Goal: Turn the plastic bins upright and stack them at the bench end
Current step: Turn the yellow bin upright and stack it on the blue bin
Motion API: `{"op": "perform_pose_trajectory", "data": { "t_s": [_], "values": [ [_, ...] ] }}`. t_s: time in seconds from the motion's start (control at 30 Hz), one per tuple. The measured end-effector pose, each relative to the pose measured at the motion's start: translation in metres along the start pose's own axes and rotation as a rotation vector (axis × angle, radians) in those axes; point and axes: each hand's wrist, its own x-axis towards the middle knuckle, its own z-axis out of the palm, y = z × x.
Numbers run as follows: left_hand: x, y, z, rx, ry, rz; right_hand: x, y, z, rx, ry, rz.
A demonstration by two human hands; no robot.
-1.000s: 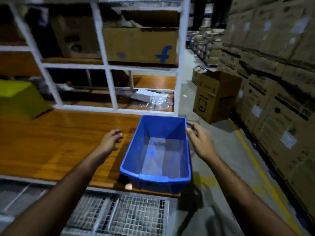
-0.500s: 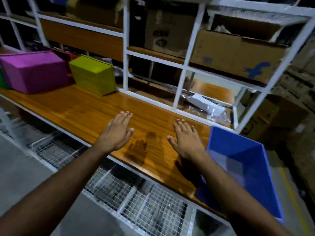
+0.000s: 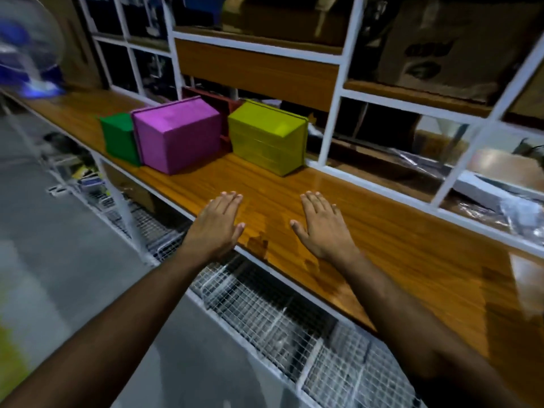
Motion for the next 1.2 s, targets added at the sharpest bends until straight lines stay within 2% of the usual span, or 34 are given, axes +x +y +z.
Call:
{"op": "perform_pose_trajectory", "data": {
  "t_s": [0.33, 0.53, 0.83, 0.93, 1.1, 1.2],
  "values": [
    [0.104, -0.149, 0.028, 0.024, -0.022, -0.002, 0.176, -0.071, 0.071, 0.082, 0.014, 0.003],
    [0.195, -0.212, 0.033, 0.106, -0.032, 0.108, 0.259, -0.087, 0.093, 0.111, 0.038, 0.098],
    [0.351, -0.245, 0.047, 0.048, -0.025, 0.400, 0.330, -0.088, 0.088, 0.148, 0.135, 0.298],
    [0.400, -0.239, 0.060, 0.050, -0.083, 0.480, 0.348, -0.093, 0.084, 0.138, 0.186, 0.382],
    [0.448, -0.233, 0.081, -0.061, -0.086, 0.654, 0.375, -0.109, 0.074, 0.098, 0.194, 0.510],
    [0.467, -0.233, 0.090, -0.065, -0.119, 0.670, 0.393, -0.111, 0.067, 0.059, 0.175, 0.548]
  ]
}}
